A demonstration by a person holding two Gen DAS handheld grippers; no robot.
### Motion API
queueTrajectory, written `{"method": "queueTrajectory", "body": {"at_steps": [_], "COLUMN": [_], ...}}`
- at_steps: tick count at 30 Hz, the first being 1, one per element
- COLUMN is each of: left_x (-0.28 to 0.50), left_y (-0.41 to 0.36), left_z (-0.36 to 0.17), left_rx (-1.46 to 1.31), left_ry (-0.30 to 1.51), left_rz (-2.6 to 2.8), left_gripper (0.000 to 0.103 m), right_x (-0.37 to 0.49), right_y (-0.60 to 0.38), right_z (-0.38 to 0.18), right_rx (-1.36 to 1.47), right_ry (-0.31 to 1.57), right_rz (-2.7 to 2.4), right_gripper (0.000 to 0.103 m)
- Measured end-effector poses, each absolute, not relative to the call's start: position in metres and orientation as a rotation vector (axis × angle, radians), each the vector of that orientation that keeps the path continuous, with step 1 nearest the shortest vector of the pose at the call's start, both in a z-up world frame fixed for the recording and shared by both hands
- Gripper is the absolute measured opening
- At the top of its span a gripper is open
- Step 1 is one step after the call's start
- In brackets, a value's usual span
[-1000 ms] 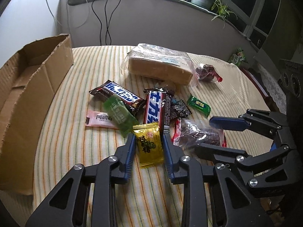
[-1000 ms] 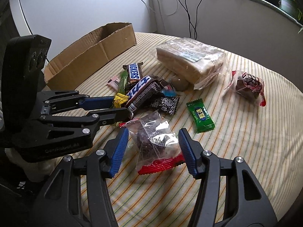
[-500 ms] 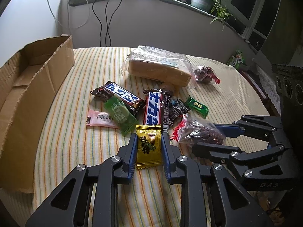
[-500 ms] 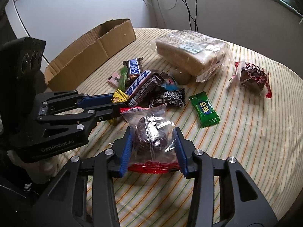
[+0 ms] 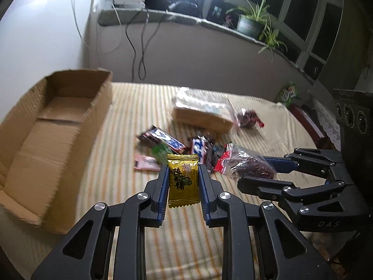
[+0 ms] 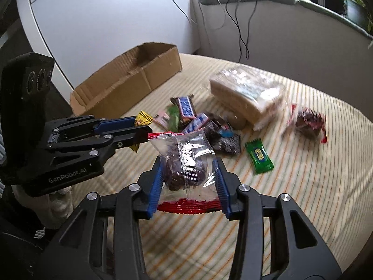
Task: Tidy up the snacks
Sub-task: 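Carry both snacks into the cardboard box and open both tools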
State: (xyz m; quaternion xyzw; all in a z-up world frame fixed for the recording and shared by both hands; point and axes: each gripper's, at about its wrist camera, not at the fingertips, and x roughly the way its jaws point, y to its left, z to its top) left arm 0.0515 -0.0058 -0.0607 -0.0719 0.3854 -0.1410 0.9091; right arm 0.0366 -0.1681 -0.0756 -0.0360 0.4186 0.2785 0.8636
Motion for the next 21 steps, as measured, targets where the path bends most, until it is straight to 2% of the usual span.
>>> {"method": "queueTrajectory", "body": {"at_steps": [9, 21], "left_x": [0.043, 0.036], "left_y": [0.040, 0.104], "left_z": [-0.035, -0.032], "left_rx": [-0.184, -0.218], "left_ry": [0.713, 0.678], "left_rz": [-0.206, -0.073], "left_gripper": [0.022, 0.022], "right_x": [0.054, 0.086], "right_y": [-0.125, -0.046], "right_z": [-0.051, -0.038], "right_rx": [-0.110, -0.162], "right_ry": [0.823, 0.789], "right_rz": [0.632, 0.717], "right_gripper": [0.043, 0.043]}}
